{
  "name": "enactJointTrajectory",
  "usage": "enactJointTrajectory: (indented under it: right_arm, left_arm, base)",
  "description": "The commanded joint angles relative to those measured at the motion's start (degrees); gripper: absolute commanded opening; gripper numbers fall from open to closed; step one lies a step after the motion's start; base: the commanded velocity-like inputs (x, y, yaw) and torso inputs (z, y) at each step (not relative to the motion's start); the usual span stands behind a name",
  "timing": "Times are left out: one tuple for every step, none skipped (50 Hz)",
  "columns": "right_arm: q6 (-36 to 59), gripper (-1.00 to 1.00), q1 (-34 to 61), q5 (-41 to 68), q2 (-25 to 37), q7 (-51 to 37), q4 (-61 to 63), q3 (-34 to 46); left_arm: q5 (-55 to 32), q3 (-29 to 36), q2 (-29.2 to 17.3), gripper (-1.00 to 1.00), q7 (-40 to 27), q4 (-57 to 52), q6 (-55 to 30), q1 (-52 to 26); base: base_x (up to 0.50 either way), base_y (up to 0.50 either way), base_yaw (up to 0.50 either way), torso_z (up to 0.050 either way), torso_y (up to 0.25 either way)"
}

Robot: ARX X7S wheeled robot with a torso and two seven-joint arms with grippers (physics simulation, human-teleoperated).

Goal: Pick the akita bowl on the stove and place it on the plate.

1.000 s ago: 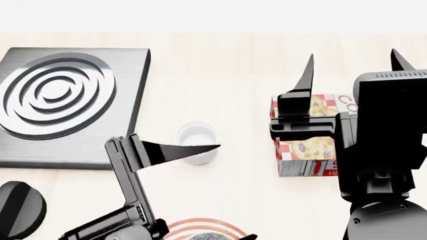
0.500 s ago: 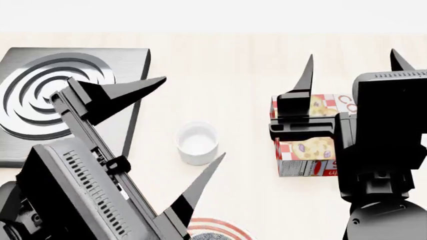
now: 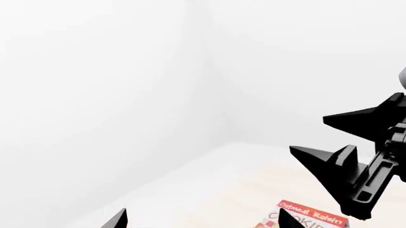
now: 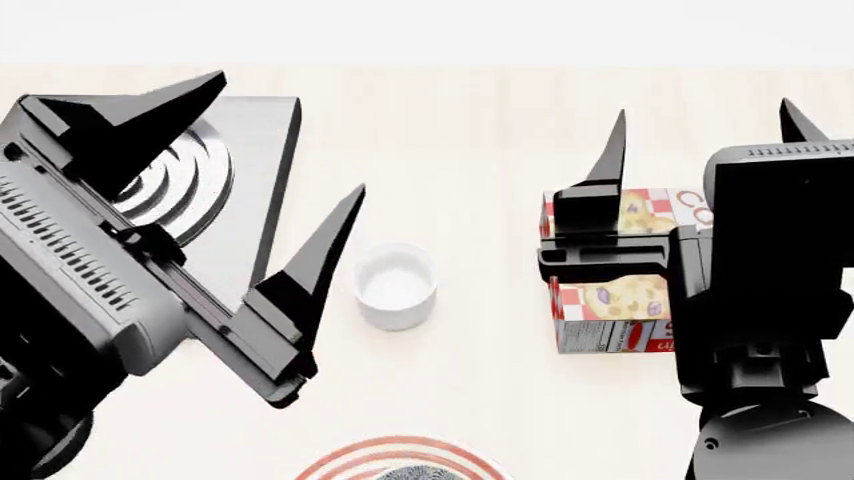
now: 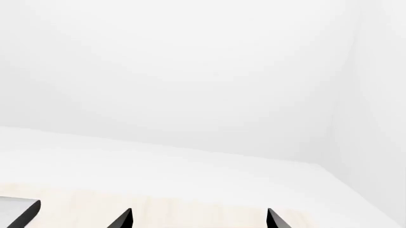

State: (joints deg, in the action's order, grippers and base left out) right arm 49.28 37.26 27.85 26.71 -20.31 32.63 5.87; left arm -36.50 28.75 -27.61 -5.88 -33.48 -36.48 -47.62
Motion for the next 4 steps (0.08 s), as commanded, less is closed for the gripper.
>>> enactJointTrajectory:
  right_arm:
    - [0.2,1.0,0.1,0.2,0.1,-0.2,0.1,0.0]
    - [0.2,1.0,0.1,0.3,0.1,-0.2,0.1,0.0]
    - [0.0,1.0,0.1,0.2,0.1,-0.2,-0.1,0.1]
    - [-0.2,1.0,0.0,0.1,0.1,-0.1,-0.1,0.1]
  left_arm:
    - [-1.9,-3.4,-0.4,1.0,-1.1,1.4,0.7,0.6]
    - [-2.4,-4.0,-0.5,1.0,-1.3,1.4,0.7,0.7]
    - [-2.4,-4.1,-0.5,1.0,-1.3,1.6,0.7,0.7]
    - [-2.2,-4.2,-0.6,1.0,-1.2,1.8,1.1,0.9]
  base:
    - [0.0,0.0,0.0,0.0,0.0]
    - [0.0,0.0,0.0,0.0,0.0]
    - [0.0,0.0,0.0,0.0,0.0]
    - [0.0,0.0,0.0,0.0,0.0]
